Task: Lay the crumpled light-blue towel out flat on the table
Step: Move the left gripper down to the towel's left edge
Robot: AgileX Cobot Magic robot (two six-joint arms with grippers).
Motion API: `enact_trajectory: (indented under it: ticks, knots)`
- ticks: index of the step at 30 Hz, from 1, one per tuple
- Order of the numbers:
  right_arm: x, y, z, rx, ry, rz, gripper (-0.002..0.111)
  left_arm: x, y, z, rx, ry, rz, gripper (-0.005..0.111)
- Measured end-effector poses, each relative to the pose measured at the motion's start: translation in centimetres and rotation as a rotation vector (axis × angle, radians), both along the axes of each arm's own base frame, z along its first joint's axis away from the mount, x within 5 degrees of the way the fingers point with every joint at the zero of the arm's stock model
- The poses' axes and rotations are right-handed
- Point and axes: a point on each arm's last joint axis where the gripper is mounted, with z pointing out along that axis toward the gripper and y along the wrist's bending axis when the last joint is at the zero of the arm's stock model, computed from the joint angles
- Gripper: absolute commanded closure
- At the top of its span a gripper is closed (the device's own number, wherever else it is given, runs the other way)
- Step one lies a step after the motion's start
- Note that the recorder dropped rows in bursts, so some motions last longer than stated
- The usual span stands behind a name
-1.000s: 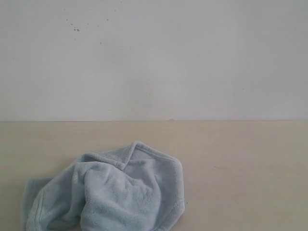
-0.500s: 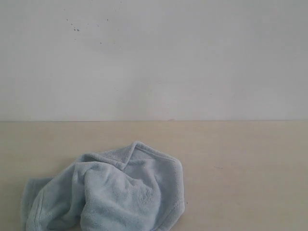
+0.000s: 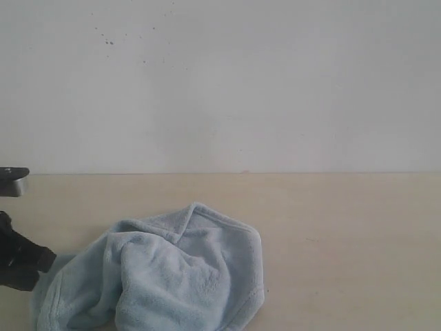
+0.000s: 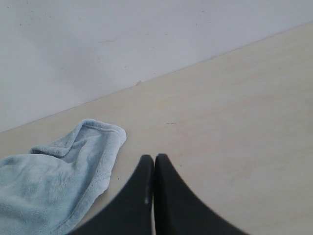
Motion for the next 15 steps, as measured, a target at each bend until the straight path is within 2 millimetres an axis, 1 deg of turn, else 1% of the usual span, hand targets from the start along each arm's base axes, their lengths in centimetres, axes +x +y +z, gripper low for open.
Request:
enact_trajectory:
  ticks: [3,4,5,11,15]
  knots:
    - [0.0,0.0,0.0,0.0,0.0,0.0,0.109,0.2,-1.1,-0.3,-0.096,-0.01,-0.1,0.103]
    - [0.0,0.0,0.0,0.0,0.0,0.0,0.109,0.4,-1.5,-0.7,-0.117,-0.01,-0.155,0.103]
    - [0.0,0.0,0.0,0.0,0.0,0.0,0.109,0.5,-1.5,-1.0,-0.117,-0.006,-0.168,0.103]
    - [0.0,0.0,0.0,0.0,0.0,0.0,0.109,1.3,-1.4,-3.7,-0.094,0.064,-0.174,0.103]
    - [0.0,0.0,0.0,0.0,0.0,0.0,0.109,1.5,-1.3,-4.5,-0.076,0.086,-0.179,0.103]
